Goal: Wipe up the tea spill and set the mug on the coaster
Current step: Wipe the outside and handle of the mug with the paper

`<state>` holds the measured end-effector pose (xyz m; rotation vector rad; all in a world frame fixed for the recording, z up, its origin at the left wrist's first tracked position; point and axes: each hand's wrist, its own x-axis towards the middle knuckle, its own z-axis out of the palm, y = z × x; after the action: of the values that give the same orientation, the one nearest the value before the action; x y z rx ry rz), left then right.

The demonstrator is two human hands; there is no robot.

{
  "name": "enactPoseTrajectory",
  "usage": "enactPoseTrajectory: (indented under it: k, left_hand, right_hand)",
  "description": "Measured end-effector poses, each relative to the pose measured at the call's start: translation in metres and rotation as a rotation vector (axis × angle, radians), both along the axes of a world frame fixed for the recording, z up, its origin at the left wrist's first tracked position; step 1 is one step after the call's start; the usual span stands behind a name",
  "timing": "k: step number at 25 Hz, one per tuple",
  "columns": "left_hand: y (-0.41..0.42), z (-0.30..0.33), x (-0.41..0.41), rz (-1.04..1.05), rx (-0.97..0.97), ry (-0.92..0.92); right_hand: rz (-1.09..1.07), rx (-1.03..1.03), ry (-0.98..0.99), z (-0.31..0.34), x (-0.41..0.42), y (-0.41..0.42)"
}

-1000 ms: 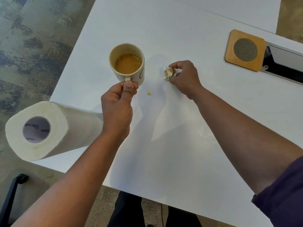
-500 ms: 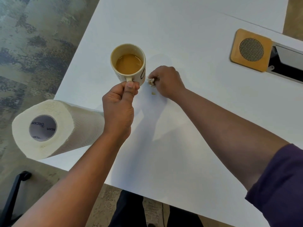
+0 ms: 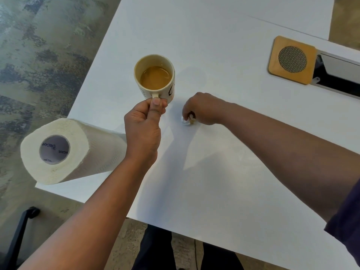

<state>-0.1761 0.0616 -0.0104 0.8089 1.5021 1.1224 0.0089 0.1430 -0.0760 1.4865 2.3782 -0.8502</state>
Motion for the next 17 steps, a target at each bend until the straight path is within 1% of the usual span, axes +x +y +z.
enactPoseTrajectory:
  k: [1,2,3,5,6,8,9,11,14,16,17]
  left_hand:
    - [-0.001,0.0,0.0,-0.006,0.003,-0.003]
    - [-0.001,0.001,0.0,-0.012,0.007,-0.006]
    - [-0.001,0.001,0.0,-0.019,0.011,-0.009]
    - [-0.001,0.001,0.0,-0.039,0.018,-0.021]
    - [-0.001,0.002,0.001,-0.048,0.022,-0.025]
    - [0.0,0.005,0.002,-0.07,0.029,-0.025]
    - [0.0,0.006,0.002,-0.081,0.037,-0.027]
    - [-0.001,0.009,0.003,-0.108,0.057,-0.029]
    - [-0.003,0.012,0.004,-0.157,0.079,0.008]
    - [-0.004,0.015,0.004,-0.181,0.076,0.02]
    - [-0.004,0.016,0.005,-0.191,0.073,0.023]
  right_hand:
    - [-0.093,-0.055,0.073,0.001,0.013,-0.002]
    - [-0.252,-0.136,0.206,0.001,0.026,-0.007]
    - [-0.462,-0.248,0.404,0.002,0.037,-0.014]
    - [-0.876,-0.464,0.877,0.003,0.045,-0.029]
    - [-1.025,-0.527,1.073,0.001,0.045,-0.035]
    - [-1.228,-0.581,1.349,-0.004,0.037,-0.043]
    - [-1.301,-0.597,1.437,-0.004,0.032,-0.045]
    - [-1.4,-0.629,1.54,-0.002,0.023,-0.047]
    - [-1.427,-0.663,1.634,0.006,0.011,-0.04]
    - [-1.409,-0.646,1.654,0.013,0.007,-0.031]
    - [-1.395,-0.602,1.603,0.014,0.007,-0.028]
